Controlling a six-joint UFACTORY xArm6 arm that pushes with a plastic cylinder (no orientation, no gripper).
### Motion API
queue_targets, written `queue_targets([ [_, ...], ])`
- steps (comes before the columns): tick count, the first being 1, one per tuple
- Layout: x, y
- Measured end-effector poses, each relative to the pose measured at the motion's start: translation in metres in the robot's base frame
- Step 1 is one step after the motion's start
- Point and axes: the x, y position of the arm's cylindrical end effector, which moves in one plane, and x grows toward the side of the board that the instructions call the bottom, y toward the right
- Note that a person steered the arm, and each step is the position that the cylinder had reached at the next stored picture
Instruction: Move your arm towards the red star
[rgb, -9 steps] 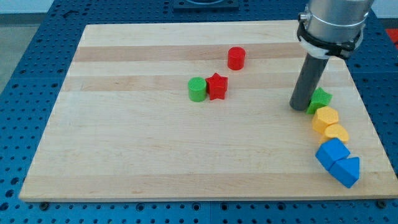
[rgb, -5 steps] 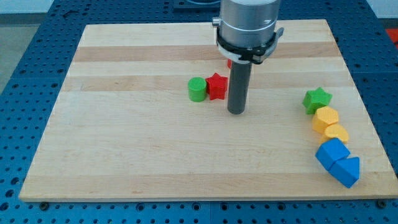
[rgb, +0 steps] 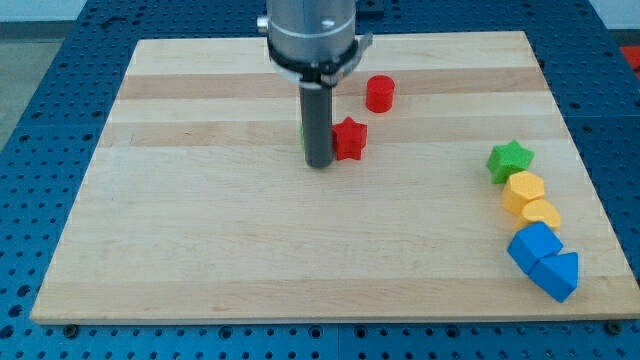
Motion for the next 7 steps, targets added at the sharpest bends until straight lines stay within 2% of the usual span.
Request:
queue_targets([
  [2, -0.003, 0.003],
  [3, 0.024, 0.037],
  [5, 0.024, 0.038],
  [7, 0.024, -0.022],
])
